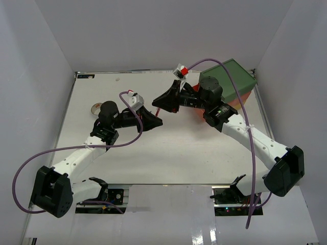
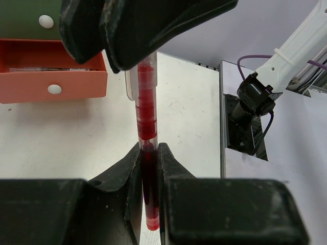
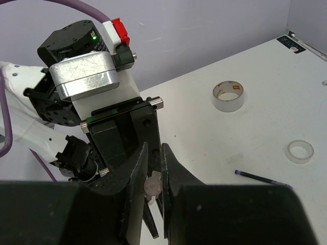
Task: Sort the stationery into containers
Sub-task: Close the pen cap on the pen.
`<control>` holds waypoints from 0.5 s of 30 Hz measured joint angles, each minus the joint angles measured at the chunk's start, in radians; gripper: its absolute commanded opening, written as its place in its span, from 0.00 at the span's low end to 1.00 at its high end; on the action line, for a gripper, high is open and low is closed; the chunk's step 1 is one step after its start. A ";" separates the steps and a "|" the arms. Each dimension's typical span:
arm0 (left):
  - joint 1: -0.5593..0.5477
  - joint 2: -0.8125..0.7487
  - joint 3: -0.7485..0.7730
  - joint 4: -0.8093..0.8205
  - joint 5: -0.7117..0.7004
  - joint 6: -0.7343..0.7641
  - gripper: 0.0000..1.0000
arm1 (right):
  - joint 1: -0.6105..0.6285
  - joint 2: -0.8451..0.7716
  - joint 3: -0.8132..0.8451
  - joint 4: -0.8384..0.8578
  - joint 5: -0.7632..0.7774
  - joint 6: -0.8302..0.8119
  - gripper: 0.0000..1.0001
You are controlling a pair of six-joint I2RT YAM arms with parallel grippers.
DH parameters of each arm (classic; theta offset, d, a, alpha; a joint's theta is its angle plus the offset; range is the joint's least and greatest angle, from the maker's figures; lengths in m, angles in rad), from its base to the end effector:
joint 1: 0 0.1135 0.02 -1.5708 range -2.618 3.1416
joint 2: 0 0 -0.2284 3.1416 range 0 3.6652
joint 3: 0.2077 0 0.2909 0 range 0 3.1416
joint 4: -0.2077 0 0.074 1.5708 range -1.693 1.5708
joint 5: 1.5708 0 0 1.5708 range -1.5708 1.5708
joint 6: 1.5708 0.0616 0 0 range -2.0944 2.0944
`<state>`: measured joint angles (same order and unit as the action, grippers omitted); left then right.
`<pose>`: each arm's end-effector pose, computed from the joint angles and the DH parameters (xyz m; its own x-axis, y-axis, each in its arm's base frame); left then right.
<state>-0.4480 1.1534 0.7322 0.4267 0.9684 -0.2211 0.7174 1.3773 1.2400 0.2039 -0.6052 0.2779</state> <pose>0.2670 -0.1846 0.2613 -0.2119 -0.0360 -0.9766 0.9651 0.1495 -0.2149 0.2713 0.2832 0.3664 -0.2174 0.1097 -0.9699 -0.9450 0.2250 0.2373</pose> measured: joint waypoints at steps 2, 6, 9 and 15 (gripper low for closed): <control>0.000 0.001 0.002 -0.007 -0.004 0.001 0.00 | 0.000 0.005 0.004 -0.004 0.001 -0.002 0.08; 0.000 0.003 0.002 -0.015 -0.012 0.003 0.00 | -0.002 0.013 0.015 -0.024 0.001 -0.010 0.08; 0.000 0.003 0.003 -0.023 -0.018 0.005 0.00 | -0.003 0.019 0.025 -0.043 0.002 -0.021 0.08; 0.000 0.005 0.018 -0.050 -0.025 0.017 0.00 | -0.005 0.023 0.028 -0.047 0.004 -0.028 0.08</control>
<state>-0.4480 1.1587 0.7502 0.3763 0.9432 -0.2039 0.7128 1.4006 1.2678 0.1570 -0.6014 0.2497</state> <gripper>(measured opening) 0.228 0.189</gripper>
